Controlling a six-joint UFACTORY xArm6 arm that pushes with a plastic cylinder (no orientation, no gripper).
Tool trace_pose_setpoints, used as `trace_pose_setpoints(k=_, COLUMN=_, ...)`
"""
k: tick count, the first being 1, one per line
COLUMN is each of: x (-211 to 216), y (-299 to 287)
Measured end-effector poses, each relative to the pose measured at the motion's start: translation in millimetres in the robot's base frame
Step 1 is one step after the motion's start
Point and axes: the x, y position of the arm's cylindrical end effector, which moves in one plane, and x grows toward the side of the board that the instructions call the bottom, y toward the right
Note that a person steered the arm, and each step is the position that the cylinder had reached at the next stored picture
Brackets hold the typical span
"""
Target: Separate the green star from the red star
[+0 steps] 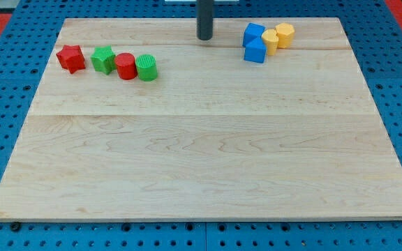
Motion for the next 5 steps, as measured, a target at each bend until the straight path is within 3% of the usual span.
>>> trace_pose_setpoints(k=1, x=7, y=24)
trace_pose_setpoints(k=3, x=128, y=55)
trace_pose_setpoints(k=5, x=215, y=3)
